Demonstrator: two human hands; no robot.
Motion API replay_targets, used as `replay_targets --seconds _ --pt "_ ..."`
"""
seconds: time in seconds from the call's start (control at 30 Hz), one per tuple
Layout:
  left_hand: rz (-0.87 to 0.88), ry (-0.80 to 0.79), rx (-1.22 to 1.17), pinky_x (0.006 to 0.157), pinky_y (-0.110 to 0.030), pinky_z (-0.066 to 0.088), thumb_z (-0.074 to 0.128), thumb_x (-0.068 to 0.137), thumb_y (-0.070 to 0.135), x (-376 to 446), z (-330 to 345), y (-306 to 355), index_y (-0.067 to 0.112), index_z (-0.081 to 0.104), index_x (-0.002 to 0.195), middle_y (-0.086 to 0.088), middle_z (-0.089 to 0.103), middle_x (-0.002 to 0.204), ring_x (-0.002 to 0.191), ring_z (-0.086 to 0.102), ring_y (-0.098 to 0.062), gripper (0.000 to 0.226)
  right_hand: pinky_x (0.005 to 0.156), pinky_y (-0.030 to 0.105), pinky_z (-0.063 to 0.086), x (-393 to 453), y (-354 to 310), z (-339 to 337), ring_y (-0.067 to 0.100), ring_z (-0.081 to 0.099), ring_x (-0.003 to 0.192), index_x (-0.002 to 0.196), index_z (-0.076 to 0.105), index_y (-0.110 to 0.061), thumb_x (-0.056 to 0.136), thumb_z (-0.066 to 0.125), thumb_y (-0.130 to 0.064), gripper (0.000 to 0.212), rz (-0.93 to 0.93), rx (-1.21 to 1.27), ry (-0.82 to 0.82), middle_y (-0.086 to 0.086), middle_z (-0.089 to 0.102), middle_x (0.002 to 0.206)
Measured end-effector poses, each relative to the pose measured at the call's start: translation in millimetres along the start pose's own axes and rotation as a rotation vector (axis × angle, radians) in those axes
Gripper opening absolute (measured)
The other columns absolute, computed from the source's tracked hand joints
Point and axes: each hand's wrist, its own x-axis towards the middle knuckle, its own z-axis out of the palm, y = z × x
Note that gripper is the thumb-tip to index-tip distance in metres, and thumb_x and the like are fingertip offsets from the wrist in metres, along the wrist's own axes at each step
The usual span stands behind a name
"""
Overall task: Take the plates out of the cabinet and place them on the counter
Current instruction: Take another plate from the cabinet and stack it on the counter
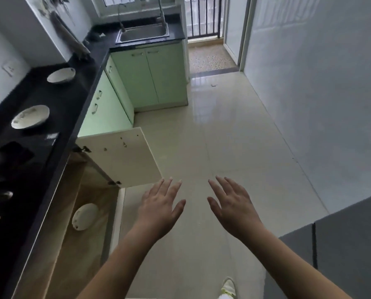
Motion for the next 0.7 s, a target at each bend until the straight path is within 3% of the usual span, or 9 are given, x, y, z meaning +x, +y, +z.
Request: replay_targets --seconds 0.37,0.5,0.6,0.7 --pt "-0.317 0.094 -0.02 0.115 -0.029 -0.008 -0.012 0.075 0.064 12.4 -22.1 -81.1 0.034 0.006 0.156 0.008 0.008 0.165 0.151 -0.002 -0.01 0.089 0.117 0.033 0.008 118.7 -43.7 5.1 0.013 -0.002 0.149 0.152 0.006 -0.035 0.079 -0.006 -0.063 0.079 -0.297 0.02 -0.157 -0.008 0.004 0.162" --pt "-0.389 0.159 -0.083 0.119 -0.034 -0.002 -0.009 0.077 0.058 27.1 -32.9 -108.9 0.032 0.014 0.156 0.004 0.014 0.165 0.151 0.002 -0.013 0.086 0.117 0.033 0.009 172.3 -76.0 8.2 0.015 0.001 0.149 0.153 0.009 -0.034 0.083 -0.002 -0.067 0.078 -0.455 -0.048 -0.165 -0.008 0.008 0.162" --pt "-0.448 0.183 -0.094 0.12 -0.034 -0.003 -0.011 0.077 0.059 45.8 -40.9 -132.1 0.032 0.01 0.156 0.005 0.008 0.165 0.151 -0.001 -0.013 0.086 0.117 0.033 0.008 211.9 -100.1 -2.2 0.015 0.002 0.149 0.153 0.009 -0.034 0.084 -0.002 -0.069 0.078 -0.55 -0.077 -0.168 -0.007 0.009 0.162" --pt "-0.499 0.174 -0.115 0.119 -0.035 -0.006 0.005 0.096 0.058 62.4 -51.3 -155.3 0.032 0.005 0.156 0.005 0.003 0.166 0.151 -0.004 -0.013 0.066 0.117 0.033 0.009 246.4 -123.6 -7.2 0.016 0.004 0.149 0.152 0.009 -0.035 0.081 -0.009 -0.067 0.08 -0.628 -0.11 -0.142 -0.007 0.01 0.162"
